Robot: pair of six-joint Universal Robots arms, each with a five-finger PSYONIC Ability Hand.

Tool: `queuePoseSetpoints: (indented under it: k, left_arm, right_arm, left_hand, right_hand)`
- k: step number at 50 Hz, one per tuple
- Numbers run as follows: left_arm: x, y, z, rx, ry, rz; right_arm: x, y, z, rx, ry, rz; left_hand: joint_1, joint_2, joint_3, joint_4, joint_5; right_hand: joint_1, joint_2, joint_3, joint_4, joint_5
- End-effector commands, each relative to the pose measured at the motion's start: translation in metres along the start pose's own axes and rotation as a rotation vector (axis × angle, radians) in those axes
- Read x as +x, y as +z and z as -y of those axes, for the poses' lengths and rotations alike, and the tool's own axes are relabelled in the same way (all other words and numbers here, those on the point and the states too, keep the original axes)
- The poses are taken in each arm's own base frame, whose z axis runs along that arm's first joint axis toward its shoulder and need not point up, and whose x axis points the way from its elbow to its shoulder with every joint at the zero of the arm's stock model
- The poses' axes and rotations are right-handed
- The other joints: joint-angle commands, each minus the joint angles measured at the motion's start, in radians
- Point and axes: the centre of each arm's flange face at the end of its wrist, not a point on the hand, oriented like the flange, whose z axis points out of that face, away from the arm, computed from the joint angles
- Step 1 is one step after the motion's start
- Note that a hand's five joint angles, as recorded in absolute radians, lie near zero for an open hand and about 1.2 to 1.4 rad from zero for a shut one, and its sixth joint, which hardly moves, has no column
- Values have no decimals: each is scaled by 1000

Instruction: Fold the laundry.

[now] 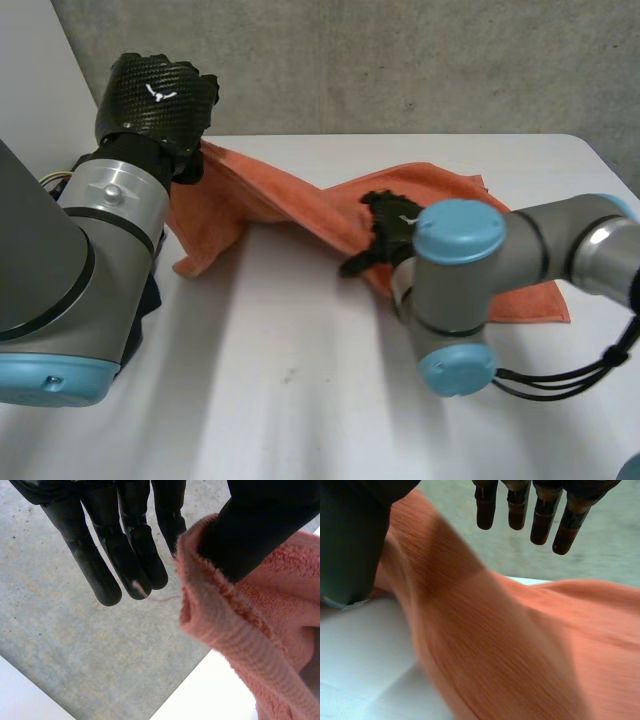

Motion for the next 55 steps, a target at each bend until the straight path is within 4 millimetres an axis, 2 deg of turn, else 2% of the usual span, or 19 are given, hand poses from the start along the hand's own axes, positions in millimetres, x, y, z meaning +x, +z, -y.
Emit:
queuePoseSetpoints:
  k: [1,4,7,10,15,17,21,22,25,28,29,32,36,40,46,48,55]
  left_arm:
    - [-10,3,-7,-22,7,27]
    - [-13,3,-9,-26,9,35]
    - [-15,4,-14,-41,13,41]
    - [-15,4,-17,-51,15,40]
    - [-13,2,-21,-62,18,34]
    - [-13,2,-21,-64,18,33]
    - [-13,2,-22,-67,19,33]
    - [-13,2,-22,-68,19,34]
    - [-14,3,-24,-71,22,34]
    - [-15,4,-25,-73,25,38]
    - [-15,5,-25,-73,26,38]
    - [-15,7,-25,-70,25,35]
    - [-21,14,-25,-58,25,46]
    - [-28,20,-26,-49,26,49]
    - [-24,22,-36,-72,30,28]
    - [-23,22,-37,-76,29,26]
    - [-24,25,-46,-100,27,30]
  right_arm:
    - [91,10,32,-22,-119,-167]
    - [122,11,33,-70,-154,-185]
    - [165,12,42,-115,-185,-202]
    - [187,13,48,-136,-210,-197]
    - [190,9,42,-210,-242,-115]
    - [188,6,41,-246,-243,-88]
    - [184,0,42,-287,-233,-64]
    - [185,-1,44,-293,-231,-66]
    - [187,-7,50,-313,-216,-77]
    - [187,-14,54,-316,-211,-80]
    - [184,-18,54,-320,-210,-70]
    - [177,-30,55,-325,-200,-38]
    - [166,-43,69,-259,-250,24]
    - [166,-48,73,-234,-377,50]
    - [168,-52,59,-284,-676,91]
    - [175,-50,49,-317,-778,99]
    - [195,-37,27,-386,-794,98]
  left_hand:
    - [241,199,203,195,251]
    - [241,199,203,195,251]
    - [241,199,203,195,251]
    - [241,199,203,195,251]
    - [241,199,203,195,251]
    - [241,199,203,195,251]
    - [241,199,203,195,251]
    - [241,199,203,195,251]
    - [241,199,203,195,251]
    - [241,199,203,195,251]
    - [241,199,203,195,251]
    - [241,199,203,195,251]
    - [241,199,203,195,251]
    - [241,199,203,195,251]
    - [241,199,203,195,251]
    - [241,199,203,195,251]
    - [241,199,203,195,251]
  right_hand:
    - [121,104,111,90,91]
    - [173,157,164,143,144]
    - [281,265,272,251,252]
    - [422,406,413,392,393]
    - [880,863,871,850,851]
    - [1186,1170,1177,1156,1157]
    - [1188,1172,1179,1158,1159]
    - [1128,1112,1119,1098,1099]
    - [540,523,530,509,510]
    - [409,392,400,379,380]
    - [214,197,204,183,184]
    - [54,37,44,23,24]
    - [50,33,41,20,21]
    - [76,60,67,46,47]
    - [197,180,187,166,167]
    - [247,230,237,216,217]
    - [270,254,261,240,241]
